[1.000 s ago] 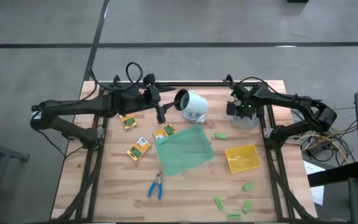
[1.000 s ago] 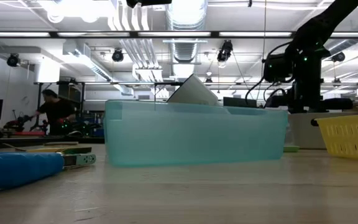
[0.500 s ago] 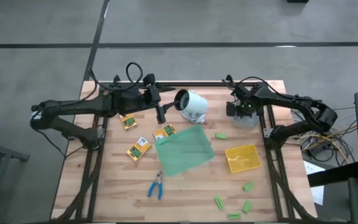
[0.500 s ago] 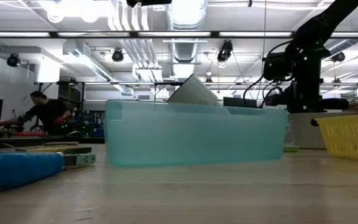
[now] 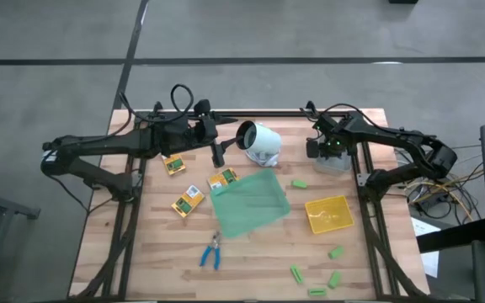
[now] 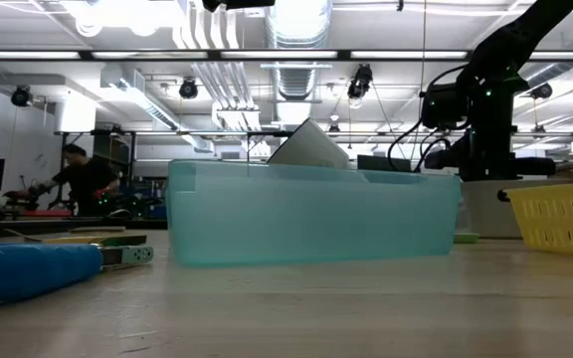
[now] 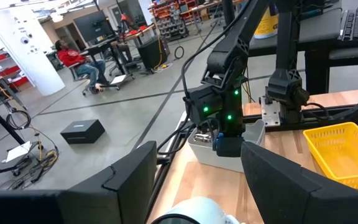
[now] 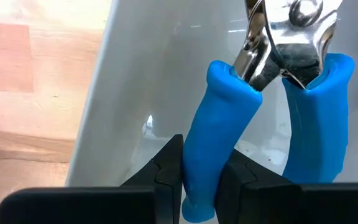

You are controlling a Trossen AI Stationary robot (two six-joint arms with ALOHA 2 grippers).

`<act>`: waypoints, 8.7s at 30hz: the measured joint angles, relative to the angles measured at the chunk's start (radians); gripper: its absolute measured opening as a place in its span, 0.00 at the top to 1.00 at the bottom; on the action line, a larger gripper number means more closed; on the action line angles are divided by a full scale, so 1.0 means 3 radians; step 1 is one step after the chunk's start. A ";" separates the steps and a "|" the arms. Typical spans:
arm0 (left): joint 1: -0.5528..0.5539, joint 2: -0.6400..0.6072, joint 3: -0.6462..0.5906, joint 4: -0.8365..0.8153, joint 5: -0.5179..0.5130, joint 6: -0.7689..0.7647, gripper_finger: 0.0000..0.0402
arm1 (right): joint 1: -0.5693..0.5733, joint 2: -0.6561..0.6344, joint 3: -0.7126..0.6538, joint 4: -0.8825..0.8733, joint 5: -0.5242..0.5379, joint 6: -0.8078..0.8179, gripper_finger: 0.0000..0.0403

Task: Pick & Place School Supplies
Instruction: Put the blue plier into the gray bin

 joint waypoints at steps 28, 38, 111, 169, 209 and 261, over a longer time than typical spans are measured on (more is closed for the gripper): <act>0.0047 0.0000 0.0000 0.0001 0.0000 0.0000 0.40 | -0.0001 -0.0001 0.0000 0.0011 0.0008 -0.0111 0.55; 0.0048 0.0000 0.0000 0.0001 0.0000 -0.0001 0.40 | -0.0001 -0.0004 0.0000 0.0018 -0.0001 0.0104 0.55; -0.1174 0.0056 -0.0006 -0.3202 0.0019 -0.5134 0.40 | 0.0292 -0.1062 -0.0001 0.2682 -0.0267 -0.0725 0.67; -0.2297 0.1726 -0.0011 -0.1945 0.0918 -0.5855 0.40 | 0.0314 -0.1311 -0.0001 0.2556 -0.1484 -0.1322 0.71; -0.2293 0.2045 -0.0004 -0.2120 0.1060 -0.5829 0.86 | 0.0314 -0.1311 -0.0008 0.2555 -0.1483 -0.1479 0.73; -0.1559 0.0509 0.1254 -0.3040 -0.2174 -0.2768 0.86 | 0.0599 -0.1292 -0.0010 0.2584 -0.1586 -0.1524 0.79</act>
